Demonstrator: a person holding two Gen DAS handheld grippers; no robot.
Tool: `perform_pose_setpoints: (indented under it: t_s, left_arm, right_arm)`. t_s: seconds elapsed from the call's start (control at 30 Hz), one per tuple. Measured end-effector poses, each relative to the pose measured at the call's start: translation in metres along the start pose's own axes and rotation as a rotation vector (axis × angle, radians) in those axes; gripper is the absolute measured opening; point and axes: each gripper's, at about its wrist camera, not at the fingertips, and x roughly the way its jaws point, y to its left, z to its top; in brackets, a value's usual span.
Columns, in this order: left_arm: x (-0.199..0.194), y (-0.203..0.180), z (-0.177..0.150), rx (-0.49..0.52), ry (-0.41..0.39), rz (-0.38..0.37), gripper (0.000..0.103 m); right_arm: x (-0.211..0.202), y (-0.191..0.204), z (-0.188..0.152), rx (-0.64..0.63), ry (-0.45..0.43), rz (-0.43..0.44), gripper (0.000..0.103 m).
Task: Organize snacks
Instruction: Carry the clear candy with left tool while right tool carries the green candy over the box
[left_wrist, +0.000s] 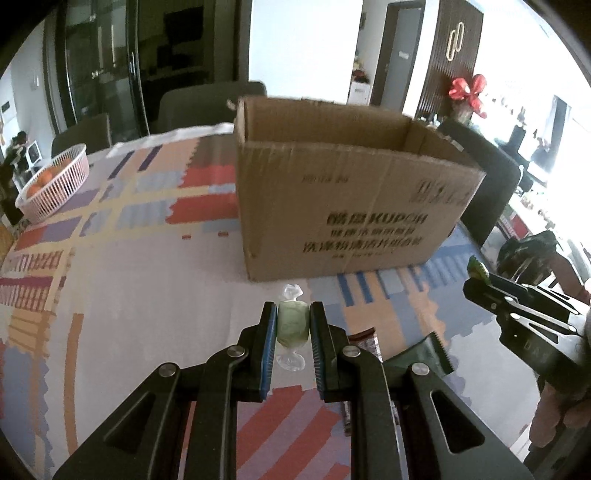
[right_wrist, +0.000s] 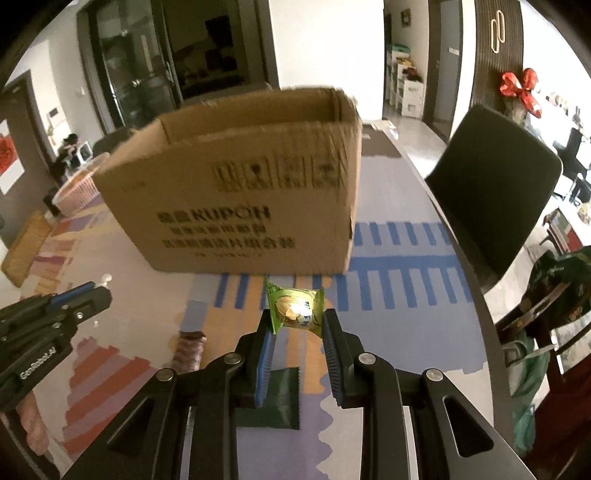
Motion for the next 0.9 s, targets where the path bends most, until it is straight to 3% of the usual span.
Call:
perform_pose_setpoints:
  t_s: [0.4, 0.9]
  left_arm:
    - [-0.035, -0.011, 0.026, 0.043, -0.108, -0.025, 0.019]
    - [-0.049, -0.021, 0.077, 0.081, -0.203, -0.028, 0.019]
  right_arm:
    - [-0.030, -0.001, 0.023, -0.024, -0.108, 0.047, 0.027]
    - [-0.042, 0.003, 0.065, -0.032, -0.190, 0.098, 0.027]
